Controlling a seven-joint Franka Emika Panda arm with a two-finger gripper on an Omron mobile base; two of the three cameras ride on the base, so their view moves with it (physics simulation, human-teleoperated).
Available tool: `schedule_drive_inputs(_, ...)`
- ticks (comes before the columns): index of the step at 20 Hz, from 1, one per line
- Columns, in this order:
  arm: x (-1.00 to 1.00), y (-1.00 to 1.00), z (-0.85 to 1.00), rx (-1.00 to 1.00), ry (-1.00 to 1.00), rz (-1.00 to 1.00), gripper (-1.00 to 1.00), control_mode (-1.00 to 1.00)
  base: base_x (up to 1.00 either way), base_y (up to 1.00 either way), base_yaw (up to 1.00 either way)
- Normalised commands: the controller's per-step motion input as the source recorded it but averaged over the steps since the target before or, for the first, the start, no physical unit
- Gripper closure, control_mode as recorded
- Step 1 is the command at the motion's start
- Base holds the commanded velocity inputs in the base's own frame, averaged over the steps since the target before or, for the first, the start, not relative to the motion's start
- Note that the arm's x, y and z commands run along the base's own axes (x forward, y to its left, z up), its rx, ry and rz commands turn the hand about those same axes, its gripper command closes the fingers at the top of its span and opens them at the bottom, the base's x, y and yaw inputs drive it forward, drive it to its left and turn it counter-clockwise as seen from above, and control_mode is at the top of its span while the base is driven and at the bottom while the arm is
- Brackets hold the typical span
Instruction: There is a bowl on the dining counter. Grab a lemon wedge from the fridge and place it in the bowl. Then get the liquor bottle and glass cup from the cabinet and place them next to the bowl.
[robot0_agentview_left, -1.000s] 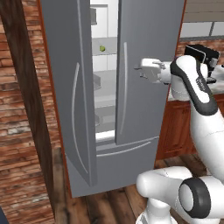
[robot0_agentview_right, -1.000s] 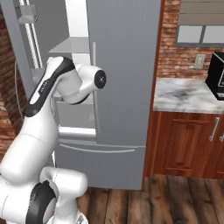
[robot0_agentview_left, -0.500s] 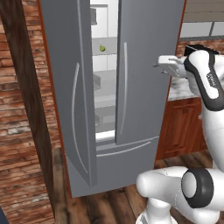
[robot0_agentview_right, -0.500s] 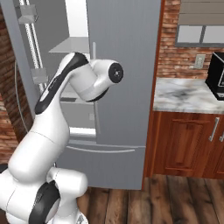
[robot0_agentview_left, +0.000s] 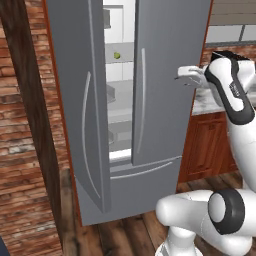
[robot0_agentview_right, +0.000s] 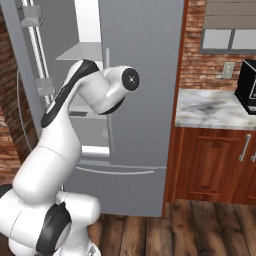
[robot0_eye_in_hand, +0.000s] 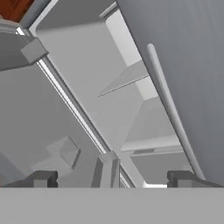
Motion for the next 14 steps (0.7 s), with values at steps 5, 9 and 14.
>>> schedule_drive_inputs(5, 0.32, 0.36, -0.29, -0.08, 0.0, -0.08, -1.0, -1.0, 0.0, 0.0, 0.0)
schedule_drive_inputs(9, 0.65, 0.31, -0.16, -0.05, 0.0, -0.1, -1.0, -1.0, 0.0, 0.0, 0.0)
schedule_drive_inputs(14, 0.82, 0.06, 0.0, -0.05, 0.0, -0.13, -1.0, -1.0, 0.0, 0.0, 0.0)
